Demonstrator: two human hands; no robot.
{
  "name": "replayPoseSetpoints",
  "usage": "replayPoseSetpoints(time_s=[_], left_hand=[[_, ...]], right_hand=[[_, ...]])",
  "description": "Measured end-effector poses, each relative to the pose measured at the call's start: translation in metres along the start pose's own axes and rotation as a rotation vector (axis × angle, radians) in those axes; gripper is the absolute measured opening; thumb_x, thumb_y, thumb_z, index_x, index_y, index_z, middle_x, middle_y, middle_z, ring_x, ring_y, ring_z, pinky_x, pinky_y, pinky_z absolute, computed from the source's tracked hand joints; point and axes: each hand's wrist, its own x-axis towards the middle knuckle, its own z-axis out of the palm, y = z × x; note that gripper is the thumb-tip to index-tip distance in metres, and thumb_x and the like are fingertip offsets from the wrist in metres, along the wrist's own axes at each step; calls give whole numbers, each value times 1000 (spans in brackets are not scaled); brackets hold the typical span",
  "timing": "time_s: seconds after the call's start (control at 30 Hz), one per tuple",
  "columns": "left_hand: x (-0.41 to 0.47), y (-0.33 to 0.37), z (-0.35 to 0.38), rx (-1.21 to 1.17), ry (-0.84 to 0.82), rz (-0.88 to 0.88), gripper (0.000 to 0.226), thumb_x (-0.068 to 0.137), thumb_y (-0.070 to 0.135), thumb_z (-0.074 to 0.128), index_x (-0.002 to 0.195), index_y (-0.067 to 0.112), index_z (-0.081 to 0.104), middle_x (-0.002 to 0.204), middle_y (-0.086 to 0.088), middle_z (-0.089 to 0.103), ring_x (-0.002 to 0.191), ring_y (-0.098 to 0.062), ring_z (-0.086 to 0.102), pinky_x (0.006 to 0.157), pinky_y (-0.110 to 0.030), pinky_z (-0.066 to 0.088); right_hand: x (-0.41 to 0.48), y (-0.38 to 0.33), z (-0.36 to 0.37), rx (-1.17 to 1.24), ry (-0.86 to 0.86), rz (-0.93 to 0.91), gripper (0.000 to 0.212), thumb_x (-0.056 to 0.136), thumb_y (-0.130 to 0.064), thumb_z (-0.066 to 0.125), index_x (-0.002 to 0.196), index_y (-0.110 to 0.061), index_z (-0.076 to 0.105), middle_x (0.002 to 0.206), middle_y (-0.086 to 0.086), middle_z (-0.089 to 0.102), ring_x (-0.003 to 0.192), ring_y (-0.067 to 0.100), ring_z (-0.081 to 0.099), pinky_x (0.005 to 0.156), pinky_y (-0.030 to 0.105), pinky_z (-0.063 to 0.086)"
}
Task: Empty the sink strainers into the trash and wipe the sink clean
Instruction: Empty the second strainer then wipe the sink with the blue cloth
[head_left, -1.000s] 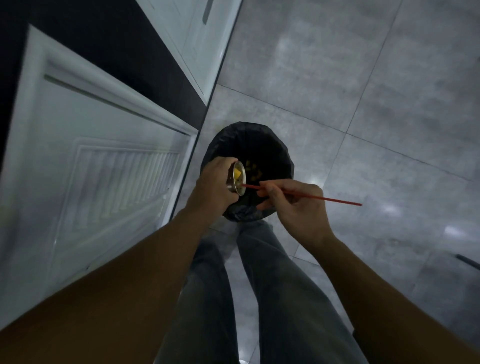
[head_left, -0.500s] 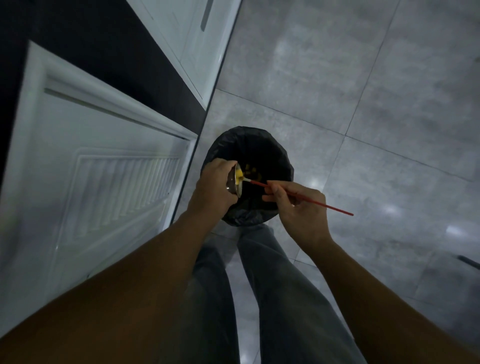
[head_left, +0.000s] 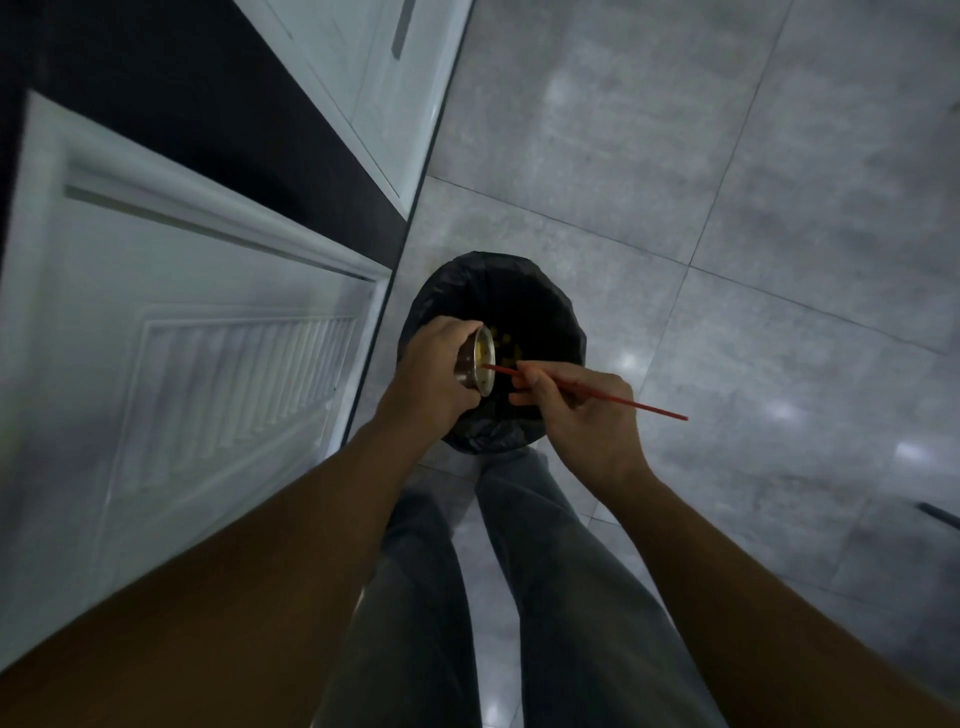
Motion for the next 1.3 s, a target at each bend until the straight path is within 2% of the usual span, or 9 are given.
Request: replayPoseSetpoints(time_s=[0.17,0.27,0.5,0.63,0.77,0.93,1.07,1.17,1.3], left_hand=[[1,-8,1,0,16,-32,78,74,10,85,144,13,50,142,-7,49,132,-24,48,110,-45,45],[2,-11,1,31,21,-49,80,73,10,85,144,13,49,143,-7,48,133,-25,47,110,-46,45],[5,-4,2,15,-38,20,79,72,7,85,143,12,50,140,-6,50,131,-22,48,110,-38,45],[3,-5,-6,-52,-46,38,76,70,10,88,139,12,55,136,-5,57,123,-19,55,104,-31,50],[1,-5,-10,-71,-51,39,77,70,13,90,138,14,55,135,-5,59,123,-19,56,103,-33,51],[0,-5,-8,-71,-38,38,76,70,15,90,138,14,55,136,-4,59,124,-19,56,103,-34,51],[-2,-6,-6,-72,-46,17,78,71,17,90,140,15,53,138,-4,58,125,-19,55,104,-34,51],[-3,-5,-5,-59,-75,8,81,71,20,90,142,13,51,139,-6,57,127,-21,55,105,-39,52],[-4,-2,-4,-33,-77,-8,82,71,27,89,142,12,51,137,-7,56,124,-21,56,105,-41,51]], right_hand=[[-2,3,-10,-32,75,-34,21,97,-22,64,113,-14,74,95,-5,77,85,0,75,80,18,60],[-3,4,-15,27,89,-25,21,97,-20,64,113,-11,75,97,-1,78,86,4,76,80,19,60],[0,-2,-3,120,-71,-9,16,98,-12,63,108,-11,76,94,-1,79,84,10,77,78,25,62],[7,-2,-4,77,-48,7,18,98,-16,63,111,-12,74,98,0,78,86,5,76,81,24,62],[6,4,-11,28,-10,0,20,97,-18,63,113,-12,74,98,1,78,86,3,75,82,21,60],[-3,12,-15,-17,-5,15,17,97,-19,65,109,-13,75,91,-6,77,80,2,75,77,19,61],[-2,12,-16,42,-23,-4,16,96,-20,65,108,-15,75,92,-8,77,82,4,76,75,16,59],[0,10,-11,-31,-67,-64,16,96,-23,65,109,-22,75,95,-14,75,86,-1,74,78,16,59],[2,7,-8,-121,-42,-150,18,96,-24,64,112,-32,69,95,-27,68,90,-9,70,80,8,54]])
